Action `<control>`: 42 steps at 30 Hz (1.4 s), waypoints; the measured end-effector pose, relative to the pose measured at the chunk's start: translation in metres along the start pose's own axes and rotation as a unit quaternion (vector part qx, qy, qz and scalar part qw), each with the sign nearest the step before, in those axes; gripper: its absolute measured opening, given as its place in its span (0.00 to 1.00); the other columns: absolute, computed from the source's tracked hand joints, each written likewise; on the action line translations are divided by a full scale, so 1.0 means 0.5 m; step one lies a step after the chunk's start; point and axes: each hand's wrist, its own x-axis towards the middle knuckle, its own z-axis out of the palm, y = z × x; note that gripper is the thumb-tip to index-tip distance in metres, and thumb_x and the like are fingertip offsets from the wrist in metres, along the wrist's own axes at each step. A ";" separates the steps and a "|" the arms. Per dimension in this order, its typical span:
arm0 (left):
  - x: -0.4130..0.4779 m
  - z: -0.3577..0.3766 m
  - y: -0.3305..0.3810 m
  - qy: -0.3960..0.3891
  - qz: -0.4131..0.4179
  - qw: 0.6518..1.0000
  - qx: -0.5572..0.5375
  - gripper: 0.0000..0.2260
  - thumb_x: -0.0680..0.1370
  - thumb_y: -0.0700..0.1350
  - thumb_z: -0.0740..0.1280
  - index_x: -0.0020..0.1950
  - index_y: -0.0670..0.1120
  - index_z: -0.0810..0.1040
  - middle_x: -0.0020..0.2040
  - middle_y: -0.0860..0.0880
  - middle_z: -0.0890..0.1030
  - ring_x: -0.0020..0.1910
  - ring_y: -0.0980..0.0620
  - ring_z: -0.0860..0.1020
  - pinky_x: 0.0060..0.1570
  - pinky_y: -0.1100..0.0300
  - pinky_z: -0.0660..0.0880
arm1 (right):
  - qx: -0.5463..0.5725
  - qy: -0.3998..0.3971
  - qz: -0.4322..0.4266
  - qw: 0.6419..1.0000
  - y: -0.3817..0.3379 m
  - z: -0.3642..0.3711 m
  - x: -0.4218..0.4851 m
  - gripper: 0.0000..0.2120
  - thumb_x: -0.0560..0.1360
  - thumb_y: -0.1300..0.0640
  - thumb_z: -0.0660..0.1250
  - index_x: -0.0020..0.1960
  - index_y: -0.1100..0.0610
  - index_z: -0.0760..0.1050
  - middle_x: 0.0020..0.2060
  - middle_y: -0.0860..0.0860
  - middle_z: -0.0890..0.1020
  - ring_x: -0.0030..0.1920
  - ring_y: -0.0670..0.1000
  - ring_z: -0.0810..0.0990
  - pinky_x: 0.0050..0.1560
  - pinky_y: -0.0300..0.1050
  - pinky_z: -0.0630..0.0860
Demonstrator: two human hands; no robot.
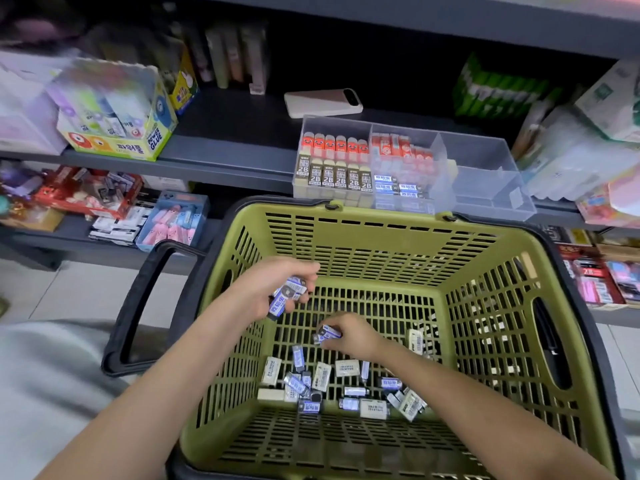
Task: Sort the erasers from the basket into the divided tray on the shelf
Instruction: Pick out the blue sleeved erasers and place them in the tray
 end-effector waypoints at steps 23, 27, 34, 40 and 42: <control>-0.012 0.076 0.131 -0.102 0.230 0.964 -0.089 0.13 0.70 0.46 0.70 0.48 0.37 0.81 0.39 0.44 0.80 0.33 0.53 0.76 0.20 0.67 0.66 | 0.212 0.410 0.007 0.887 -0.142 -0.452 -0.184 0.12 0.75 0.53 0.67 0.40 0.62 0.78 0.30 0.52 0.76 0.29 0.45 0.69 0.35 0.40 0.65; -0.004 0.086 0.148 -0.067 0.259 0.952 -0.147 0.12 0.71 0.45 0.68 0.47 0.38 0.81 0.39 0.44 0.79 0.34 0.52 0.76 0.20 0.65 0.66 | 0.022 0.345 0.089 0.934 -0.130 -0.526 -0.141 0.03 0.72 0.56 0.69 0.45 0.54 0.76 0.36 0.49 0.83 0.35 0.47 0.76 0.39 0.42 0.71; -0.006 0.084 0.170 -0.065 0.282 0.946 -0.147 0.12 0.71 0.45 0.67 0.49 0.38 0.81 0.39 0.43 0.79 0.35 0.51 0.76 0.21 0.63 0.65 | -0.119 0.227 0.102 0.961 -0.144 -0.545 -0.087 0.06 0.64 0.55 0.77 0.35 0.50 0.80 0.30 0.40 0.79 0.41 0.47 0.80 0.44 0.41 0.74; -0.004 0.084 0.169 -0.073 0.277 0.947 -0.146 0.13 0.72 0.44 0.67 0.51 0.37 0.80 0.39 0.43 0.79 0.35 0.51 0.76 0.21 0.63 0.66 | -0.195 0.241 0.041 0.950 -0.129 -0.527 -0.091 0.02 0.69 0.55 0.72 0.38 0.49 0.81 0.36 0.42 0.83 0.45 0.44 0.78 0.60 0.46 0.63; -0.003 0.087 0.170 -0.075 0.273 0.948 -0.146 0.13 0.71 0.45 0.67 0.50 0.37 0.81 0.39 0.43 0.79 0.35 0.51 0.76 0.21 0.63 0.66 | -0.220 0.234 0.021 0.947 -0.123 -0.526 -0.092 0.05 0.71 0.55 0.70 0.38 0.49 0.83 0.39 0.41 0.84 0.45 0.43 0.75 0.59 0.46 0.62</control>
